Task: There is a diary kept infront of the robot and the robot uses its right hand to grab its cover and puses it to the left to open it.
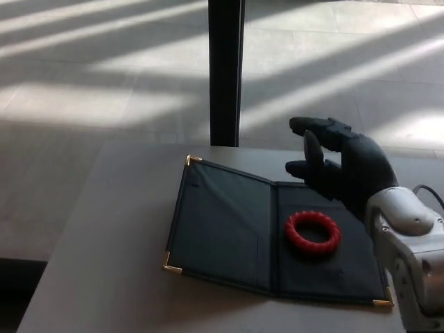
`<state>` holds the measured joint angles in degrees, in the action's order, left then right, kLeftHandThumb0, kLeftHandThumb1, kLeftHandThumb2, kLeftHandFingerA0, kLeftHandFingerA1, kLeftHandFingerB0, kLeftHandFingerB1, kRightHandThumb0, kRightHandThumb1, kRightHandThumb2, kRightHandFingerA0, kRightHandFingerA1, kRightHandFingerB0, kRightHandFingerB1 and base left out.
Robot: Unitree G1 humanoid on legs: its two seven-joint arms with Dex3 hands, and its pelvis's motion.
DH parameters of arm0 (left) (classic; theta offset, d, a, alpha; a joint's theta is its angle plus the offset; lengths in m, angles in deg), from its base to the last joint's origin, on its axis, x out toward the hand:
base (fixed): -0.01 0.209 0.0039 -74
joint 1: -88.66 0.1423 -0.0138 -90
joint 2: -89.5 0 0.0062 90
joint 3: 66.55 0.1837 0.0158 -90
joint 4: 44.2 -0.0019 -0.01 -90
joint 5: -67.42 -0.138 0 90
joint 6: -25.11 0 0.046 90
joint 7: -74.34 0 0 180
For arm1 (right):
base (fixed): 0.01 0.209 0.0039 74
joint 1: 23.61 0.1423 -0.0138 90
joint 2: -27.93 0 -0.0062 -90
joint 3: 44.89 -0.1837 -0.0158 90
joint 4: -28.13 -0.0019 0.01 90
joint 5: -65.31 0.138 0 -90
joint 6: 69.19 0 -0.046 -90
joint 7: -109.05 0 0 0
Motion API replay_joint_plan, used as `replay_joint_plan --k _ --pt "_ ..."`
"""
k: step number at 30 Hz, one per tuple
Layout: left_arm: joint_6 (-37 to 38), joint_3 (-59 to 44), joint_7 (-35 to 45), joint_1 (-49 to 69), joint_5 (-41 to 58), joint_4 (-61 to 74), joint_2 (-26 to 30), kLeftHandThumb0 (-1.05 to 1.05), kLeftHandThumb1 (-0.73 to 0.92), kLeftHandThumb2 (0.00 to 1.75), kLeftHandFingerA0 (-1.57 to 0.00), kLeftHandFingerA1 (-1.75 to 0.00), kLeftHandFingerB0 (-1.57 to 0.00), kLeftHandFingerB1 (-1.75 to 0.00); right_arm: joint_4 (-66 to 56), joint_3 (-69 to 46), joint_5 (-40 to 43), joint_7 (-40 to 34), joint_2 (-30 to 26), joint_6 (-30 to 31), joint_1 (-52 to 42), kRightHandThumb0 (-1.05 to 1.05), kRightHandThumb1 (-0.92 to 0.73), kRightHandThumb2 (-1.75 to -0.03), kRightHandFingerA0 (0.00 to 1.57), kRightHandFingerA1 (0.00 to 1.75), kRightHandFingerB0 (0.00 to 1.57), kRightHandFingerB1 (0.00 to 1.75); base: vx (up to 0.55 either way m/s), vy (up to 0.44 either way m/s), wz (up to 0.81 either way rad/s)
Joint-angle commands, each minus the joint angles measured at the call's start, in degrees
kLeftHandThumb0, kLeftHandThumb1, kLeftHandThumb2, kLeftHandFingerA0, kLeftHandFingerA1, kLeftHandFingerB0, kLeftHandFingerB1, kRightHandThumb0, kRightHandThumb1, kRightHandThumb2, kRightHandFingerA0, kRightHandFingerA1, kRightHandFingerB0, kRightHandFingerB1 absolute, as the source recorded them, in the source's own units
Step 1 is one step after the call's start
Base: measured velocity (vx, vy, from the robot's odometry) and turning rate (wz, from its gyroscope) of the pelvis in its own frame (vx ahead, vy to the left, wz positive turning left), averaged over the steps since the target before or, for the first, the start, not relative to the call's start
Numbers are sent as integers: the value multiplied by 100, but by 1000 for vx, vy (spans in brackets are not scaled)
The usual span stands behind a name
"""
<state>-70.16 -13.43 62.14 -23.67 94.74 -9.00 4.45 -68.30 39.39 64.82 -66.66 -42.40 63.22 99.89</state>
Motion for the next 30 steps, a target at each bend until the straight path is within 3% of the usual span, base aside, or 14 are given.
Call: replay_joint_plan --k 1,2,3,4,6,13,14,15,20,21,23,24,25,30 --pt "-2 -61 -24 100 -9 6 89 -87 92 102 -44 -115 -39 -109 -341 -1079 933 110 -178 803 287 -72 -92 -68 44 56 38 46 0 0 0" --pt "-4 -65 -30 93 -8 -12 92 -86 92 102 -45 -113 -38 -103 -377 -1258 996 125 -268 912 336 -64 -72 -114 43 67 20 51 0 0 0" --pt "0 -67 -32 88 -12 -29 99 -86 92 102 -45 -113 -38 -103 -396 -1359 1039 160 -337 954 346 -64 -72 -114 43 67 20 51 0 0 0" --pt "-1 -61 -4 110 -19 -17 106 -76 92 139 -57 -100 -40 -84 -565 -1728 1145 125 -501 1181 354 -75 -91 -67 42 57 36 46 0 0 0" --pt "-8 -69 39 134 -5 -3 106 -86 92 102 -45 -106 -37 -94 -714 -2196 1347 124 -663 1396 339 -73 -91 -67 40 55 34 45 0 0 0" --pt "90 -150 76 288 40 -24 60 -85 92 104 -40 -115 -34 -104 -316 -3440 1401 -9 -1348 128 -45 -67 -90 -69 46 58 37 47 0 0 0" --pt "131 -153 107 309 37 -18 50 -75 92 139 -55 -102 -41 -87 -245 -3790 1483 146 -1674 73 -199 -68 -74 -107 40 66 36 59 0 0 0" --pt "126 -177 100 316 57 -21 43 -76 92 139 -54 -101 -41 -87 -145 -4066 1562 141 -1807 -53 -241 -67 -91 -71 43 69 37 52 0 0 0" --pt "130 -203 35 339 45 -46 64 -87 92 102 -45 -107 -42 -103 193 -5050 1733 185 -2400 -298 -657 -82 -85 -65 62 80 55 63 0 0 0" --pt "131 -213 68 358 54 -32 68 -74 91 137 -54 -102 -47 -94 430 -5400 1734 134 -2621 -477 -795 -84 -83 -64 64 78 58 63 0 0 0" --pt "131 -188 87 381 21 -39 87 -74 92 138 -55 -102 -44 -91 542 -5643 1740 -21 -2710 -559 -835 -87 -82 -65 68 76 60 63 0 0 0" --pt "119 -232 78 354 63 -69 91 -84 92 103 -42 -122 -36 -117 606 -5779 1690 -119 -2803 -573 -892 -85 -83 -66 74 78 65 64 0 0 0" --pt "109 -228 90 370 65 -29 79 -75 92 138 -54 -102 -46 -93 699 -5896 1694 -99 -2869 -668 -981 -85 -84 -65 74 78 67 65 0 0 0" --pt "65 -249 70 375 66 -1 96 -75 92 138 -55 -103 -43 -90 1097 -6269 1820 22 -2970 -968 -1468 -80 -89 -67 84 81 76 72 0 0 0"
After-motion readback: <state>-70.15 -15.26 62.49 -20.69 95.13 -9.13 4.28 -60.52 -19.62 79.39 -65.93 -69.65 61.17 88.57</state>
